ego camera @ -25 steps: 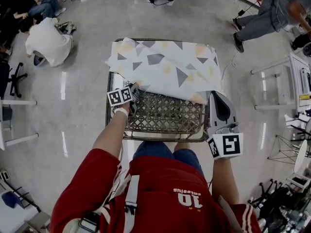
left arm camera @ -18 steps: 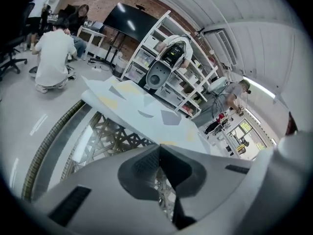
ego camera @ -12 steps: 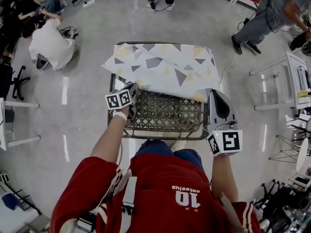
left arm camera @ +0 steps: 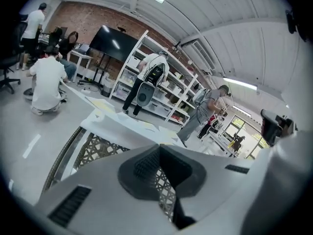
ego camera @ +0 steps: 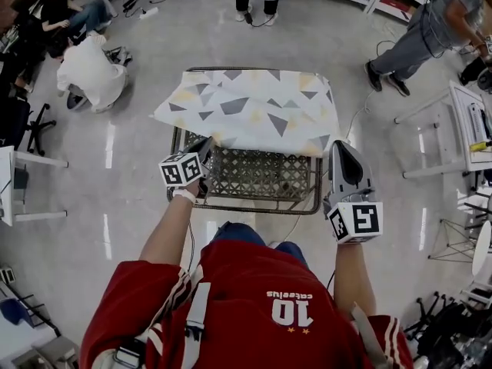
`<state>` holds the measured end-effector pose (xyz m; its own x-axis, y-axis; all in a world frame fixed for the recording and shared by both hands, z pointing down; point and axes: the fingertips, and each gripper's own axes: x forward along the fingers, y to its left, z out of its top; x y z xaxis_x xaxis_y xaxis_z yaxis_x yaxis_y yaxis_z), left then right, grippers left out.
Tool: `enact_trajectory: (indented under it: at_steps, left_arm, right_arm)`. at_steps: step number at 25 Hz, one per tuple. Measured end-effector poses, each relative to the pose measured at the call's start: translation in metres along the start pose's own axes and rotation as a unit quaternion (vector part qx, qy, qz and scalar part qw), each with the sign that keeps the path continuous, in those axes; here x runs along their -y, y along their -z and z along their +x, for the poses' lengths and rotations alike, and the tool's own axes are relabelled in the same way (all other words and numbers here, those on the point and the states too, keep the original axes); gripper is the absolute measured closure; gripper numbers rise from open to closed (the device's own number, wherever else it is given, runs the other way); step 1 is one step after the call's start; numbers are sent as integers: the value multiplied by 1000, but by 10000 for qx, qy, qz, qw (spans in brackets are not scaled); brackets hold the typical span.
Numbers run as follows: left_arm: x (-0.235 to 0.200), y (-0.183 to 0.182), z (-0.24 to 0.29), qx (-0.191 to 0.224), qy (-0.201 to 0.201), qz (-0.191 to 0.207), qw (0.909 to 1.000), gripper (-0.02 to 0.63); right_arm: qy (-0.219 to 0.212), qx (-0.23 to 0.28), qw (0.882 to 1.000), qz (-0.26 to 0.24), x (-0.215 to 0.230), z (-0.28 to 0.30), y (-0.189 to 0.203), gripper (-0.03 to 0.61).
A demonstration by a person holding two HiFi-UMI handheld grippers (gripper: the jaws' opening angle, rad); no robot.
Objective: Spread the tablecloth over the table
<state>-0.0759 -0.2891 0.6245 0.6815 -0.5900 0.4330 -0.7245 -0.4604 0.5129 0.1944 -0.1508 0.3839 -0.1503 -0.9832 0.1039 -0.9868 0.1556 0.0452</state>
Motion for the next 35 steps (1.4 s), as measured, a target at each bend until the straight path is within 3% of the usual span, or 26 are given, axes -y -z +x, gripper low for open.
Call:
enact_trajectory:
  at_steps: [14,24,35]
  left_arm:
    - [59,42,-89,385,-333,369,9980,607]
    - [103,78,-126,520,-440,895,9937,607]
    - [142,95,-155,676,-541,956,9916,607]
  right_arm:
    - [-115,296,9993,215,4,-94,0,565]
    - [-279,464,9983,213,-2,-139,-2,565]
    - [-199,487,9981,330,11,-193,10,565]
